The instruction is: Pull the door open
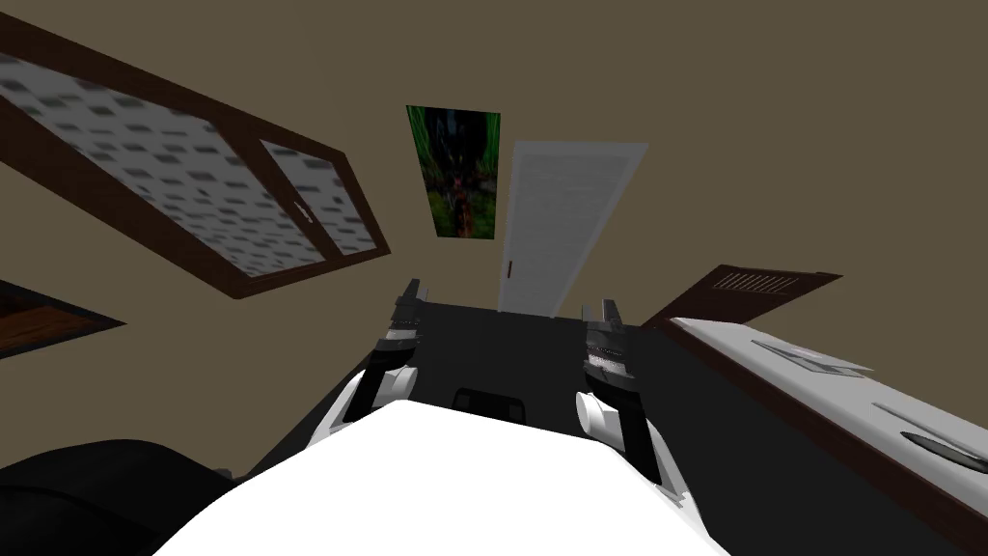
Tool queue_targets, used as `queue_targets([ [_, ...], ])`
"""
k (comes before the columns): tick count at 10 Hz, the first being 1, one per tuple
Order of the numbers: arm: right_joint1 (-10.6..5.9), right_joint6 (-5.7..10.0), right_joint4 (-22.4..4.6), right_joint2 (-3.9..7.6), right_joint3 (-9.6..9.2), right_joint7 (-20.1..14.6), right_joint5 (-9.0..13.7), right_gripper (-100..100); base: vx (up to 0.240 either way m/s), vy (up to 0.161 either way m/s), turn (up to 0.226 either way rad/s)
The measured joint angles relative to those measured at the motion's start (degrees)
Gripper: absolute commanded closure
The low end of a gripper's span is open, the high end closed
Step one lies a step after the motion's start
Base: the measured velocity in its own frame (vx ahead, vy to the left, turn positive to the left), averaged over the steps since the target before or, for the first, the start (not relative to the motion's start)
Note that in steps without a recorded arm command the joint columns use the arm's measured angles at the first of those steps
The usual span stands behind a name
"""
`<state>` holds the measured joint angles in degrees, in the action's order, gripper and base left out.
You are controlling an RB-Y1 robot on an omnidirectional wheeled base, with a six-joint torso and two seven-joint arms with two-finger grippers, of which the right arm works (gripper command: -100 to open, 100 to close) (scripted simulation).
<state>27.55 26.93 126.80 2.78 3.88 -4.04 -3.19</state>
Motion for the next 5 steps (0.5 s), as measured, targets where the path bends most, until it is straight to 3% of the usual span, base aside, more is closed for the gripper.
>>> queue_targets([
  [5,-1.39,1.07,-4.6,1.27,-0.98,-5.09,1.97,-100,0.162,0.025,0.024],
])
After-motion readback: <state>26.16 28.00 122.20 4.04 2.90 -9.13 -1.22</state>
